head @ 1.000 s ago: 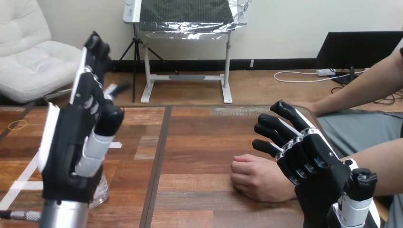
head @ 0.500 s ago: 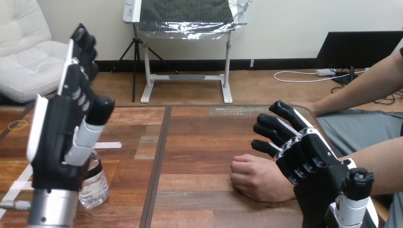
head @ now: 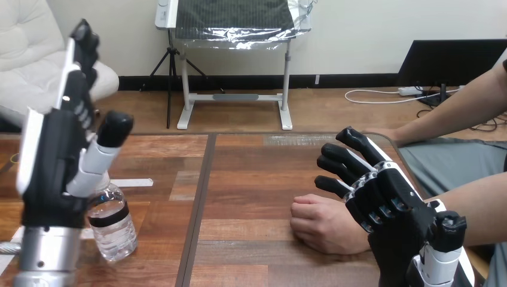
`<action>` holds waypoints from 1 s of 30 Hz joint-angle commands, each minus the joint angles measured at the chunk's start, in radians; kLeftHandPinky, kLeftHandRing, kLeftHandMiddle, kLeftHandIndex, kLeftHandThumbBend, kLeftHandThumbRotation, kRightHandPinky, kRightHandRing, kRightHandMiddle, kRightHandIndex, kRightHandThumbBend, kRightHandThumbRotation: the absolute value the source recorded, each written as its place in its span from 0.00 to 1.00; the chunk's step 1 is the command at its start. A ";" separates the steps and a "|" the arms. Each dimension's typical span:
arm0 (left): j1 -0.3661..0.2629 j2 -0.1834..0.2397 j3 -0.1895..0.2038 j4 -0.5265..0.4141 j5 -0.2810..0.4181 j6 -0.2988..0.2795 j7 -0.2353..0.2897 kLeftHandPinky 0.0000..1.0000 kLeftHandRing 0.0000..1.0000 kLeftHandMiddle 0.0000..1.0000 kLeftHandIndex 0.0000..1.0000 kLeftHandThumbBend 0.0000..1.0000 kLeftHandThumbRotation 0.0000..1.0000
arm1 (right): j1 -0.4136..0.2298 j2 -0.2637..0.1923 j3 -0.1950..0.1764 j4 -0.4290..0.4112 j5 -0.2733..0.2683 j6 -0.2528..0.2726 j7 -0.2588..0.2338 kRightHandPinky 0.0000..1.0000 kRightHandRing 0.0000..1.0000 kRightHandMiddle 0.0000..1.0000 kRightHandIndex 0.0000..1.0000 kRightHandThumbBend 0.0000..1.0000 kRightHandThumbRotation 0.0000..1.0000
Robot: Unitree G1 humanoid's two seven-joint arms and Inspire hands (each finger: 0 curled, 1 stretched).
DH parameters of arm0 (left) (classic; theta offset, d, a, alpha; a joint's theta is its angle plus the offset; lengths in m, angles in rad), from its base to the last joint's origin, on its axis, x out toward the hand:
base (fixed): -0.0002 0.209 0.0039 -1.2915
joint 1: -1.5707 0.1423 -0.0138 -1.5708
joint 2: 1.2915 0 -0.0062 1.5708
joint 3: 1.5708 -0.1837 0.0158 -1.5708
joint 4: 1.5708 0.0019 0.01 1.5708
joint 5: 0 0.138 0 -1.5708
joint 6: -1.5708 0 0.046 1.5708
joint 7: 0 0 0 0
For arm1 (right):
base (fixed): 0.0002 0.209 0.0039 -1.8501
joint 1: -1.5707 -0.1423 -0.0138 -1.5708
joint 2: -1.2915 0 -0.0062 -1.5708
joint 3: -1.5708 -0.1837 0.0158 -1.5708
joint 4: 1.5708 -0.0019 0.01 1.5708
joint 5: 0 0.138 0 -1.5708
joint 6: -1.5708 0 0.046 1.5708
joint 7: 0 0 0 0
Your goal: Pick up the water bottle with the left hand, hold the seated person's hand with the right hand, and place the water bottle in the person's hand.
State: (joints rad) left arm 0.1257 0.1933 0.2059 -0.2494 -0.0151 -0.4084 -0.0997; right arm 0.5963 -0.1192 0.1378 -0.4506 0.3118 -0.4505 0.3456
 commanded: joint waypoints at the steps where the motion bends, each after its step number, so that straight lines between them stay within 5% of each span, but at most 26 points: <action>1: -0.064 0.029 0.026 0.028 0.039 -0.004 0.026 1.00 1.00 1.00 0.99 0.97 0.89 | -0.037 0.011 -0.004 -0.008 -0.003 -0.026 -0.002 0.81 0.86 0.85 0.88 0.89 1.00; 17: -0.073 0.042 0.059 0.055 0.099 0.106 0.087 1.00 1.00 1.00 0.96 1.00 0.85 | -0.027 0.010 -0.010 -0.008 0.006 -0.031 -0.001 0.82 0.87 0.86 0.89 0.89 1.00; 30: -0.082 0.072 0.085 0.142 0.136 0.100 0.122 1.00 1.00 1.00 0.95 1.00 0.80 | -0.022 0.009 -0.010 -0.005 0.023 -0.029 0.004 0.82 0.86 0.85 0.88 0.91 1.00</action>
State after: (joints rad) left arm 0.1063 0.2253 0.2707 -0.1389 0.0995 -0.3015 0.0019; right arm 0.5993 -0.1168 0.1391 -0.4506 0.3192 -0.4542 0.3466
